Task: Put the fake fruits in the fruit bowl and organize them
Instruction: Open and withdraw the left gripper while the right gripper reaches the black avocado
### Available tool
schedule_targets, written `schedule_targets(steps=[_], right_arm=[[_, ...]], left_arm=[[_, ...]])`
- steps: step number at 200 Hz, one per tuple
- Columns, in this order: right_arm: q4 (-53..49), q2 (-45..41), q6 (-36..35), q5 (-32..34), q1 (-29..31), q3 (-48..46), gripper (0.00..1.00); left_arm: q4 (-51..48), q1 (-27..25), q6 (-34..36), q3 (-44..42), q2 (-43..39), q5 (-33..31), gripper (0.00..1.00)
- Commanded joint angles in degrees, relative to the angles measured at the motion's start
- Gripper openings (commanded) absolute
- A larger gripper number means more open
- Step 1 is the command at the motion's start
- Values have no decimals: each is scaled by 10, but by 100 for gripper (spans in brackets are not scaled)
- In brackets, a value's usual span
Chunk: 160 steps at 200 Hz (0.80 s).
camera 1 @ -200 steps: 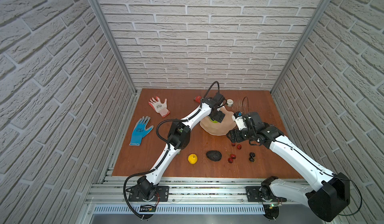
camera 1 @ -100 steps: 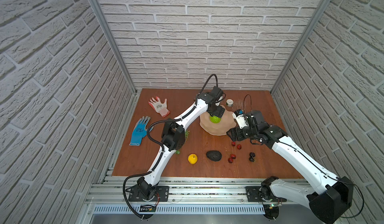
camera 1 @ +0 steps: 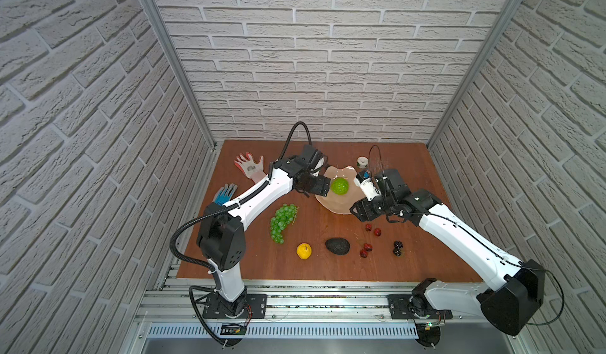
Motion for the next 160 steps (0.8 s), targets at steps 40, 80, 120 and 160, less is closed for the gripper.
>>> schedule_targets(steps=[40, 80, 120, 160], right_arm=[[-69, 106, -26, 35, 123, 25, 80], [-50, 154, -39, 31, 148, 18, 85], [-31, 213, -50, 11, 149, 15, 85], [-12, 244, -59, 1, 150, 11, 82]], left_arm=[[56, 5, -29, -101, -105, -64, 89], [85, 45, -55, -170, -168, -61, 90], [94, 105, -76, -208, -213, -46, 91], [93, 134, -85, -225, -228, -38, 91]])
